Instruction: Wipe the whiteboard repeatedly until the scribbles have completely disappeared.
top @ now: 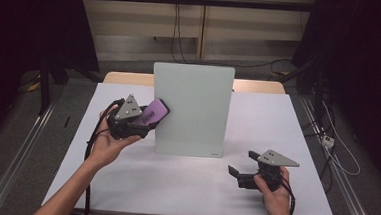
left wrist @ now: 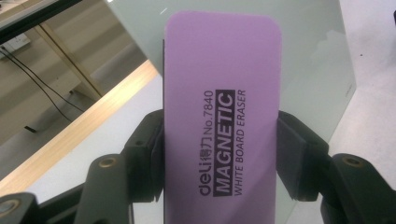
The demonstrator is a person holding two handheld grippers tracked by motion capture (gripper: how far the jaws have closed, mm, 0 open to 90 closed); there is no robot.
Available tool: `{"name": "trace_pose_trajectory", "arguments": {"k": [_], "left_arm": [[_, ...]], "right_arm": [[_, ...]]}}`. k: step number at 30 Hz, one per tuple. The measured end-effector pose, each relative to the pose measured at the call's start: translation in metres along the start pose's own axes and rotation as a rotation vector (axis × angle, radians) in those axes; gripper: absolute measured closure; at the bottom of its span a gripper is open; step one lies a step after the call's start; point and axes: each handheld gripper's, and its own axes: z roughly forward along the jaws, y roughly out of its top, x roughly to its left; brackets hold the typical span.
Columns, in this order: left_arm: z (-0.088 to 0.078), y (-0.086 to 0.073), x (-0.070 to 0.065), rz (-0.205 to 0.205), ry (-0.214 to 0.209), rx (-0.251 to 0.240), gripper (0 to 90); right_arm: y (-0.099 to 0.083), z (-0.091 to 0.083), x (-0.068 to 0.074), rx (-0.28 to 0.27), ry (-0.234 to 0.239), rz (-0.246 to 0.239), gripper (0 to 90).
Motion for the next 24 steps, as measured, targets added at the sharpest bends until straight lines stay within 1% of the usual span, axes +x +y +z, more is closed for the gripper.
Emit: {"name": "trace_pose_trajectory", "arguments": {"k": [5, 9, 10, 12, 13, 14, 15, 16, 17, 19, 20, 22, 23, 24], "left_arm": [[-0.003, -0.003, 0.003, -0.025, -0.015, -0.004, 41.0], [-0.008, -0.003, 0.003, -0.041, -0.04, -0.017, 41.0], [-0.009, -0.003, 0.004, -0.039, -0.053, -0.018, 41.0], [-0.011, -0.003, 0.003, -0.058, -0.065, -0.027, 41.0], [-0.013, -0.003, 0.004, -0.055, -0.067, -0.023, 41.0], [-0.014, -0.004, 0.005, -0.067, -0.071, -0.029, 41.0], [-0.016, -0.004, 0.006, -0.066, -0.073, -0.028, 41.0], [-0.016, -0.005, 0.007, -0.08, -0.084, -0.036, 41.0], [-0.017, -0.005, 0.008, -0.083, -0.092, -0.036, 41.0], [-0.017, -0.006, 0.008, -0.093, -0.098, -0.033, 40.9], [-0.017, -0.007, 0.008, -0.095, -0.106, -0.032, 41.0], [-0.017, -0.007, 0.008, -0.083, -0.105, -0.02, 41.0], [-0.018, -0.007, 0.008, -0.083, -0.108, -0.017, 41.0], [-0.019, -0.007, 0.008, -0.092, -0.113, -0.026, 41.0]], "right_arm": [[0.001, 0.001, 0.001, 0.002, 0.001, -0.007, 5.6], [0.0, -0.001, 0.0, -0.002, 0.003, -0.003, 5.6], [0.0, -0.001, 0.0, -0.006, 0.001, -0.002, 5.6], [0.0, -0.002, -0.001, -0.007, 0.001, -0.004, 5.6], [0.0, -0.002, 0.0, -0.007, 0.0, -0.006, 5.6], [0.0, -0.003, 0.0, -0.008, 0.002, -0.008, 5.6], [0.0, -0.003, 0.0, -0.007, 0.004, -0.013, 5.6], [0.0, -0.003, 0.001, -0.007, 0.004, -0.012, 5.6], [0.0, -0.004, 0.001, -0.009, 0.005, -0.011, 5.6], [0.0, -0.004, 0.0, -0.01, 0.003, -0.007, 5.6], [0.0, -0.004, 0.0, -0.01, 0.003, -0.007, 5.6], [0.0, -0.004, 0.0, -0.009, 0.001, -0.006, 5.6], [0.0, -0.004, 0.0, -0.01, 0.003, -0.007, 5.6], [0.0, -0.005, 0.0, -0.01, 0.004, -0.011, 5.6]]}}
